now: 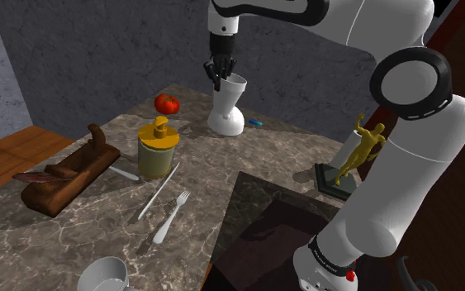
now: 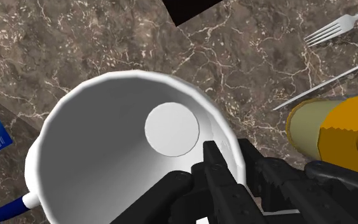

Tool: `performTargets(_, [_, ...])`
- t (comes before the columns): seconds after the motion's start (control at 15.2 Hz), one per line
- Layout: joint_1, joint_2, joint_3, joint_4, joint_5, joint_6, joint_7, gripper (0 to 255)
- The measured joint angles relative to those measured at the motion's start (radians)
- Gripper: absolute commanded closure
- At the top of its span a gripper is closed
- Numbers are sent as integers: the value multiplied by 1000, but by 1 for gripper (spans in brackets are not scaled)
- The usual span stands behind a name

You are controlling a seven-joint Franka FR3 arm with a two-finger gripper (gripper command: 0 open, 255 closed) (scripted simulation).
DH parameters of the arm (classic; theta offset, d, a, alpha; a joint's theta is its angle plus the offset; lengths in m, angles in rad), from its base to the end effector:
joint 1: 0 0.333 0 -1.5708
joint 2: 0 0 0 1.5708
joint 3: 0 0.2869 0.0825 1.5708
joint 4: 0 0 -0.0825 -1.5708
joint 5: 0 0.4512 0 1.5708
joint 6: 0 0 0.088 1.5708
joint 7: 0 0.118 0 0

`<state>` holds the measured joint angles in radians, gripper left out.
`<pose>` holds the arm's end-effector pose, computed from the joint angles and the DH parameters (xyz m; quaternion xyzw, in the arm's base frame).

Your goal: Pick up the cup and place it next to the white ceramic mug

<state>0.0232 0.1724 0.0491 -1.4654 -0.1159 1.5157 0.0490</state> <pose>0.6586 0.0314 0.5266 0.9966 0.0118 -0.0575 0.0573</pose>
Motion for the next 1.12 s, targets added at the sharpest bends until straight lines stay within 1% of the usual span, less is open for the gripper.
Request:
performTargets(0.4, [52,-139,44,-164,18,15,96,255])
performTargets(0.53, [68,-195,60,-242,28,35,130,255])
performTargets(0.59, [77,-210,70,-250,33,26,149,255])
performTargets(0.79, [106,-271,100,-324,51,35,206,255])
performTargets(1.12, [154,-344,157,-394,86,28,306,255])
